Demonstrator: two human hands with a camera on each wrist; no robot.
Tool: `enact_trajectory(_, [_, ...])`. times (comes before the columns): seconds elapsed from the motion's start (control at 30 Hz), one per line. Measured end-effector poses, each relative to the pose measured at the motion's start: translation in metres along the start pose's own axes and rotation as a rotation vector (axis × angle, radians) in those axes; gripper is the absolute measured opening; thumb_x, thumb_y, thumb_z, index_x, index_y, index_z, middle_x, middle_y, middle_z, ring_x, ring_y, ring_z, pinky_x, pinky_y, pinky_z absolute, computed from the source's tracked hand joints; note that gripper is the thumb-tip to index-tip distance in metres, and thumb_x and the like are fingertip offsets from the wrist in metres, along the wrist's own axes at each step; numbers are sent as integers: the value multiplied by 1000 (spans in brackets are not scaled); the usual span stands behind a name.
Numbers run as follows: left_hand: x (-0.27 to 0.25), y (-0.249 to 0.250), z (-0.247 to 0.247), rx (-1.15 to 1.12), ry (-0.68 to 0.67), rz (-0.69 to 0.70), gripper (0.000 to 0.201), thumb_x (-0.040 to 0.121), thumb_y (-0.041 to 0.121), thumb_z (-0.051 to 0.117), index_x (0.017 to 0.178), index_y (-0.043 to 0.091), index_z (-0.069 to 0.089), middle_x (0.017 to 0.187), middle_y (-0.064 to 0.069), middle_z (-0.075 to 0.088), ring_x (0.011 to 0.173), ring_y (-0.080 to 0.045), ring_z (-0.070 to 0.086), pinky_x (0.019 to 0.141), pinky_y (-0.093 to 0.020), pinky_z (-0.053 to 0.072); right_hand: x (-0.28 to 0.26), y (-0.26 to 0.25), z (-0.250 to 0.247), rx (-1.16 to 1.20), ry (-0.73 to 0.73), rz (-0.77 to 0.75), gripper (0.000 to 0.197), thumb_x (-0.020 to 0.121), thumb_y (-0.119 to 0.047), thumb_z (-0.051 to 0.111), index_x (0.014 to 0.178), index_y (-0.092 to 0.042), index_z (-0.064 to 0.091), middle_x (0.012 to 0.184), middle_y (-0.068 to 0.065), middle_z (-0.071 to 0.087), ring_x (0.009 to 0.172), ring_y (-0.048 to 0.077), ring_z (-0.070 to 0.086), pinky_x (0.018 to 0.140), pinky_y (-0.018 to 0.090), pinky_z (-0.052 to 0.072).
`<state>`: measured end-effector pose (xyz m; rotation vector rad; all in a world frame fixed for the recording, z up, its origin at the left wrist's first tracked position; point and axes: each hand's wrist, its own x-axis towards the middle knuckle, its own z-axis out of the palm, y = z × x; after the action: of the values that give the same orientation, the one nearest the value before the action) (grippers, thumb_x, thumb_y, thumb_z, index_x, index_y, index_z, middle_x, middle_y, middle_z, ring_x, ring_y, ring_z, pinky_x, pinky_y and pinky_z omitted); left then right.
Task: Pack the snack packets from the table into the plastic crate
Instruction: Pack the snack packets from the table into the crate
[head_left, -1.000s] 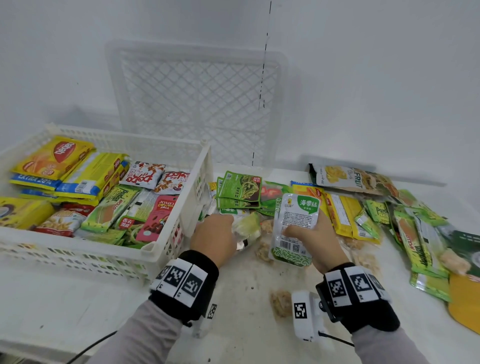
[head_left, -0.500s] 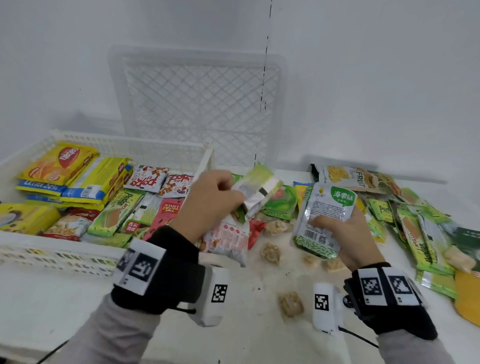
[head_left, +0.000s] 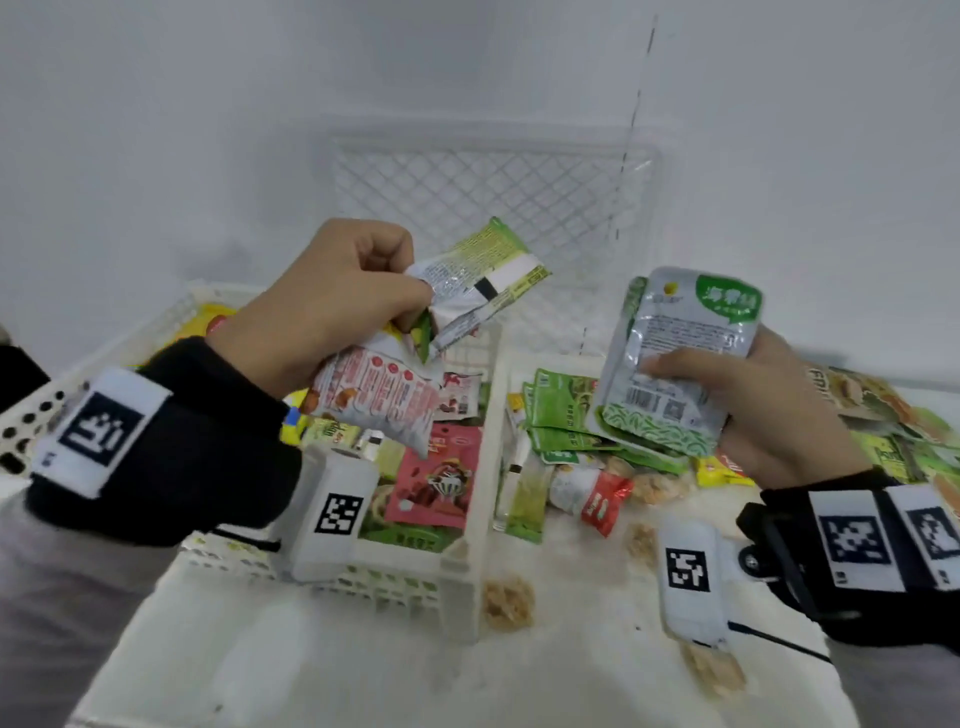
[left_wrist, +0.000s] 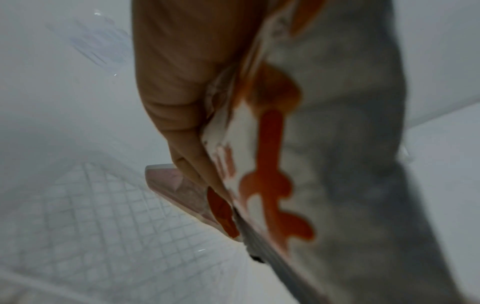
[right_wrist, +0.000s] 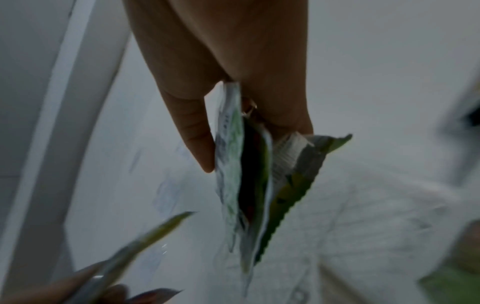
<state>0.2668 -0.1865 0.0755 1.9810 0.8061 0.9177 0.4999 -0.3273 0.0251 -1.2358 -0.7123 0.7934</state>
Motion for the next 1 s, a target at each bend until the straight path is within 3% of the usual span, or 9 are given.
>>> enact_trajectory(0.07, [8,-12,-20,66,-15,21,27,58,8,56,64,-14,41,58,-24,46,55,-17,39,51,-26,28,7,-7,36,-19,-53,-20,48,71,18,61,116,2,58,102,18,70,89,31,70,73,45,58])
enact_trajectory(0.17, [22,-40,-52,183,-61,-6,25,68,1,61,64,-13,40,60,-16,40,59,-18,34,56,-30,26,19,-10,95,-150,-80,-67,47,70,18,64,113,1,59,100,19,70,89,33,69,76,47,58])
enact_trajectory(0.33, [49,-95,-87,190,-123,-103,35,72,-8,59,54,10,35,53,-5,28,46,-12,25,47,-21,21,50,1,185,-371,-193,-32,45,71,18,63,110,-2,57,102,17,68,90,29,68,75,40,58])
enact_trajectory(0.53, [67,-150,-83,109,-121,-106,40,73,-4,60,57,15,30,59,-2,26,55,-17,25,58,-28,24,85,36,238,-671,-180,83,37,76,10,60,111,-2,56,108,17,65,96,33,64,86,50,53])
enact_trajectory(0.63, [68,-171,-80,204,-208,-124,25,76,-2,60,64,16,48,68,-3,45,62,-17,43,60,-27,37,92,60,241,-748,-104,124,34,80,8,57,110,-7,60,103,14,65,84,24,64,75,33,57])
enact_trajectory(0.73, [66,-182,-82,423,-248,-104,24,79,4,60,98,18,62,108,-5,55,93,-20,53,72,-27,44,95,79,239,-848,6,85,31,83,-7,61,111,-19,62,96,-3,58,72,7,55,56,9,43])
enact_trajectory(0.87, [68,-180,-90,590,-103,-35,33,79,11,57,109,25,59,119,-6,49,109,-28,50,88,-44,46,99,95,235,-881,229,-43,38,82,-8,59,118,-22,62,108,-7,54,84,7,56,73,22,48])
enact_trajectory(0.93, [69,-181,-91,532,-94,6,30,79,7,56,105,22,62,113,-6,53,106,-25,50,89,-40,43,99,97,229,-930,271,-134,35,82,-7,56,114,-20,64,115,2,58,96,15,58,86,31,49])
enact_trajectory(1.0, [70,-181,-89,399,-96,50,25,80,1,54,97,16,64,105,-5,56,97,-19,51,84,-27,41,99,97,223,-950,231,-184,22,85,-14,58,105,-20,66,98,0,66,90,15,62,86,35,52])
